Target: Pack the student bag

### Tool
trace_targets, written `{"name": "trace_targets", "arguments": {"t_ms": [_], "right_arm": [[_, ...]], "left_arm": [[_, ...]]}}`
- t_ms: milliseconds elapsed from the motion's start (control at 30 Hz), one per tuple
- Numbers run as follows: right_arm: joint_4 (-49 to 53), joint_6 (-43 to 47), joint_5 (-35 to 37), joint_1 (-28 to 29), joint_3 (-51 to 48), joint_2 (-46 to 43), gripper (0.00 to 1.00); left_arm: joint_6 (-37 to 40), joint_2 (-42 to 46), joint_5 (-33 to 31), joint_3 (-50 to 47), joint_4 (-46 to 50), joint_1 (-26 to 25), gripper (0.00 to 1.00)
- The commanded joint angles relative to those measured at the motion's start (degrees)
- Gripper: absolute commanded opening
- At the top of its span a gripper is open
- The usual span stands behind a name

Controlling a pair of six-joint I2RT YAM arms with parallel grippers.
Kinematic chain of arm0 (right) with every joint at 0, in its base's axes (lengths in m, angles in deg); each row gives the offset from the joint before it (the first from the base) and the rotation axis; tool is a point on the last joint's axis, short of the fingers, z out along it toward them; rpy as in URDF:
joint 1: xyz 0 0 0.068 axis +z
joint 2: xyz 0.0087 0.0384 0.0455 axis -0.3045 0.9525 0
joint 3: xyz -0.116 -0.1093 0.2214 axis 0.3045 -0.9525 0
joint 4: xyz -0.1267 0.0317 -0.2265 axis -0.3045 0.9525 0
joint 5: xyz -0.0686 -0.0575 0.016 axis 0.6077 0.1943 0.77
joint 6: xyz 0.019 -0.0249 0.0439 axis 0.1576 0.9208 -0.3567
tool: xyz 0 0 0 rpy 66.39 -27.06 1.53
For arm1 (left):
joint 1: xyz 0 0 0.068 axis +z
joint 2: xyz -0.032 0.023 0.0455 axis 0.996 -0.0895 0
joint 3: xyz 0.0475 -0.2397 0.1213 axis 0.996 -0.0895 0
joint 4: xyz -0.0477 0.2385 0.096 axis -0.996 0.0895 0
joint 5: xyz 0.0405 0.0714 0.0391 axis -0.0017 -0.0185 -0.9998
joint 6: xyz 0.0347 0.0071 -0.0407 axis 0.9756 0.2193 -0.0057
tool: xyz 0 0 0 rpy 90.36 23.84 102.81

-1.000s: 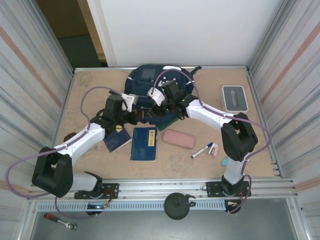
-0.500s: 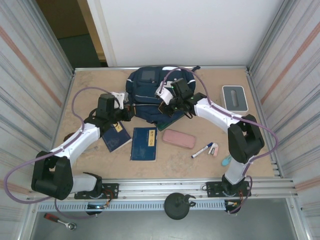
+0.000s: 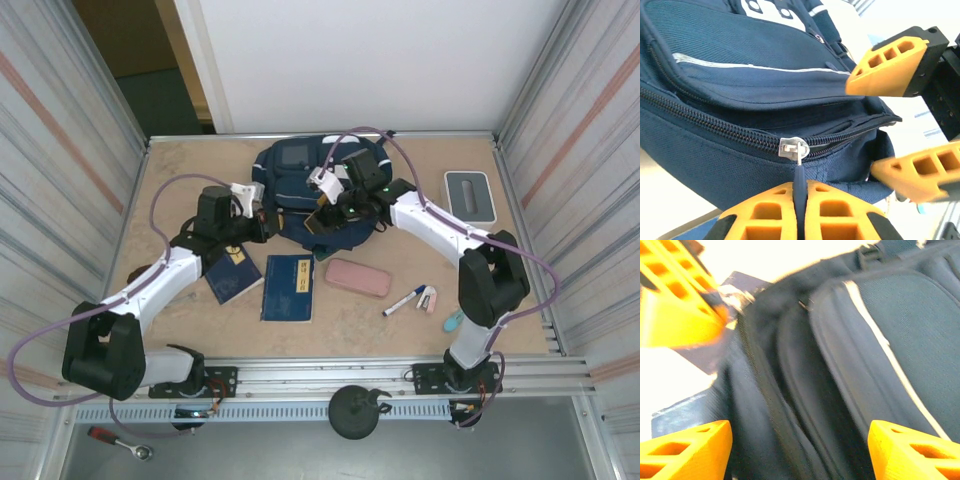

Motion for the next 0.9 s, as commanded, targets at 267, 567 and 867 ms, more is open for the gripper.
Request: {"name": "trace_targets", "arguments": {"t_ms": [267, 567, 867], "right_arm": [[1.1, -1.1, -2.5, 0.0, 5.1, 4.6, 0.08], [2.1, 0.0, -0.2, -4.7, -0.3, -2.2, 0.00], [3.7, 0.8, -0.7, -6.1, -1.1, -3.7, 0.00]], "left_arm": [[-0.4, 4.2, -1.8, 1.7, -3.6, -0.5, 0.00], [-0.6, 4.6, -10.5, 0.1, -0.1, 4.6, 0.00], [-2.7, -1.8, -16.9, 2.5, 4.1, 8.7, 0.00]]}}
